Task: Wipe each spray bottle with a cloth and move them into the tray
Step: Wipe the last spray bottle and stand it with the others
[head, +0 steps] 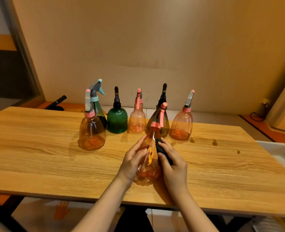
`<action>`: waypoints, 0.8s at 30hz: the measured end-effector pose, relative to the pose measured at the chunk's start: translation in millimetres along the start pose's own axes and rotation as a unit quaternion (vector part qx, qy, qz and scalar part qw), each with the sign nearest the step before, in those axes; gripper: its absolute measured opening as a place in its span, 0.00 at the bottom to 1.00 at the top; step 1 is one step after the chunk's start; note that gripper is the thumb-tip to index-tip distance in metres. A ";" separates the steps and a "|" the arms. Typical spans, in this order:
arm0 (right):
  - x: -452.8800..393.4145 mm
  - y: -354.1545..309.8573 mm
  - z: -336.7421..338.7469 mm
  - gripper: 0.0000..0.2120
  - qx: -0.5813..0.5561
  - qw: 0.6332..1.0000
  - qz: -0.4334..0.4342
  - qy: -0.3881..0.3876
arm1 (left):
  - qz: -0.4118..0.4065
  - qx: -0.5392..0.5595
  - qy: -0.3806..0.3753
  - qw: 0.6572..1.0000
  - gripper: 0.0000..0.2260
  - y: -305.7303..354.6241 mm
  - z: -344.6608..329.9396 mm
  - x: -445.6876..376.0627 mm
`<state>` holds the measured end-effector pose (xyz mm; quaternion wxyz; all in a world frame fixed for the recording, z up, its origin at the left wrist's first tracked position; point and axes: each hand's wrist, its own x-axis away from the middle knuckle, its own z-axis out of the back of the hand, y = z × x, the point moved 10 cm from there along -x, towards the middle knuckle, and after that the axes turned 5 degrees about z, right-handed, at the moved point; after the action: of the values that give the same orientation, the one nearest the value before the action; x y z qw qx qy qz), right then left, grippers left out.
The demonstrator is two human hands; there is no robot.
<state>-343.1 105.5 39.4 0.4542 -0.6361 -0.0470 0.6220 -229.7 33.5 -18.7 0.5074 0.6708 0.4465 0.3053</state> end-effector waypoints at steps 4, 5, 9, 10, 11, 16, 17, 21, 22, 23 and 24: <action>-23.9 -4.7 -0.4 0.18 -0.009 1.000 0.002 0.019 | -0.008 0.006 -0.017 1.000 0.24 2.1 -4.2 1.6; -26.2 -3.1 -0.9 0.18 -0.017 1.000 -0.004 0.022 | -0.008 0.009 -0.017 1.000 0.24 2.2 -3.9 1.7; -18.0 17.4 -1.0 0.22 -0.073 0.994 -0.074 0.034 | 0.006 0.020 -0.010 1.000 0.25 1.0 -2.0 1.0; -13.1 21.7 -2.2 0.22 -0.078 0.992 -0.089 0.037 | 0.008 0.025 -0.004 1.000 0.24 0.4 0.1 0.7; -8.3 24.1 -2.9 0.22 -0.080 0.991 -0.097 0.039 | 0.009 0.029 0.003 1.000 0.22 0.0 2.0 0.0; 7.4 21.7 -8.4 0.23 -0.077 0.993 -0.093 0.008 | 0.007 0.059 0.046 0.997 0.20 -1.3 13.0 -2.0; 9.1 20.2 -10.6 0.22 -0.075 0.993 -0.089 -0.003 | 0.007 0.072 0.058 0.996 0.19 -1.7 17.4 -2.4; 12.6 9.8 -13.5 0.19 -0.044 0.998 -0.039 -0.032 | 0.013 0.121 0.093 0.988 0.20 -2.4 27.0 -3.8; 13.1 8.0 -14.2 0.19 -0.040 0.998 -0.027 -0.036 | 0.014 0.133 0.096 0.986 0.21 -2.3 28.0 -3.7; 13.4 5.9 -14.8 0.20 -0.037 0.998 -0.016 -0.040 | 0.014 0.145 0.099 0.984 0.21 -1.3 28.3 -3.3; 13.9 3.3 -14.9 0.21 -0.030 0.999 -0.003 -0.043 | 0.016 0.160 0.103 0.982 0.19 -1.0 28.7 -2.6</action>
<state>-329.2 104.5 24.1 0.4342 -0.6220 -0.0876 0.6457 -206.3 19.5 -28.1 0.3401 0.7153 0.5287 0.3053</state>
